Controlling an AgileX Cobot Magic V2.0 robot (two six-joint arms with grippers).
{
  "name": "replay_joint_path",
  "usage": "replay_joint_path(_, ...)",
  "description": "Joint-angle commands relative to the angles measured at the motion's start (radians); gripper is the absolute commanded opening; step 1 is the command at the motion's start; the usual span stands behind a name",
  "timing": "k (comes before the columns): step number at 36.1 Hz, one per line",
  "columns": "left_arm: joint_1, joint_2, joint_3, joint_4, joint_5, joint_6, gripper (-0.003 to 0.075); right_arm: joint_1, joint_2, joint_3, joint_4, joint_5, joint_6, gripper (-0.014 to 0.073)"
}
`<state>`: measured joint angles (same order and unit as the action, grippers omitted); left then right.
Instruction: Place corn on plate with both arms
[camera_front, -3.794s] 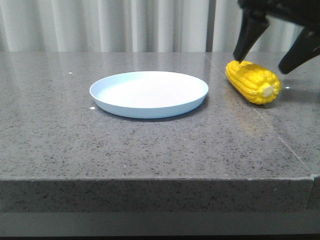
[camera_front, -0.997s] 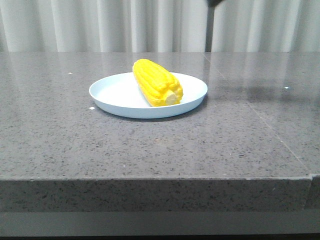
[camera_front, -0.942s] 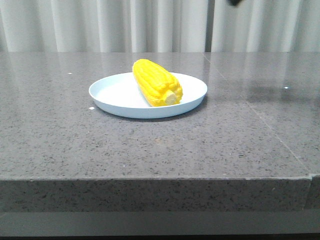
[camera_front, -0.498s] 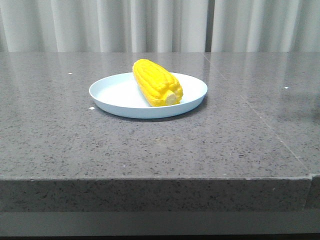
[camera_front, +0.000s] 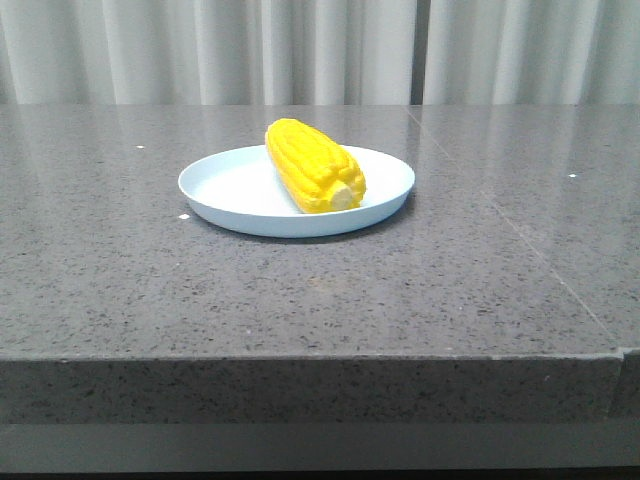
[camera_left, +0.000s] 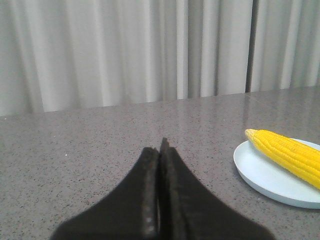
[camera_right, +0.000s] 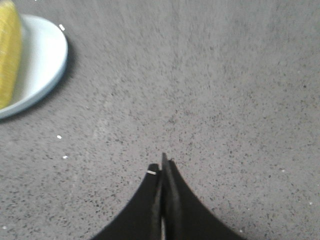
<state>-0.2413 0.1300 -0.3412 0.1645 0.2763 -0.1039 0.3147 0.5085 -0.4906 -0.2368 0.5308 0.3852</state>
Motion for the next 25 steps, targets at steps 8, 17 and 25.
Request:
replay_joint_path(8,0.001,0.009,-0.028,0.003,-0.081,-0.009,-0.002,-0.006,-0.324,0.09,-0.015,-0.191,0.001,-0.0058)
replay_joint_path(17,0.001,0.009,-0.028,0.003,-0.081,-0.009,-0.002,-0.006,-0.356,0.09,-0.015,-0.186,0.001,-0.0058)
replay_joint_path(25,0.001,0.009,-0.028,0.003,-0.081,-0.009,-0.002,-0.006,-0.356,0.09,-0.015,-0.186,0.001,-0.0058)
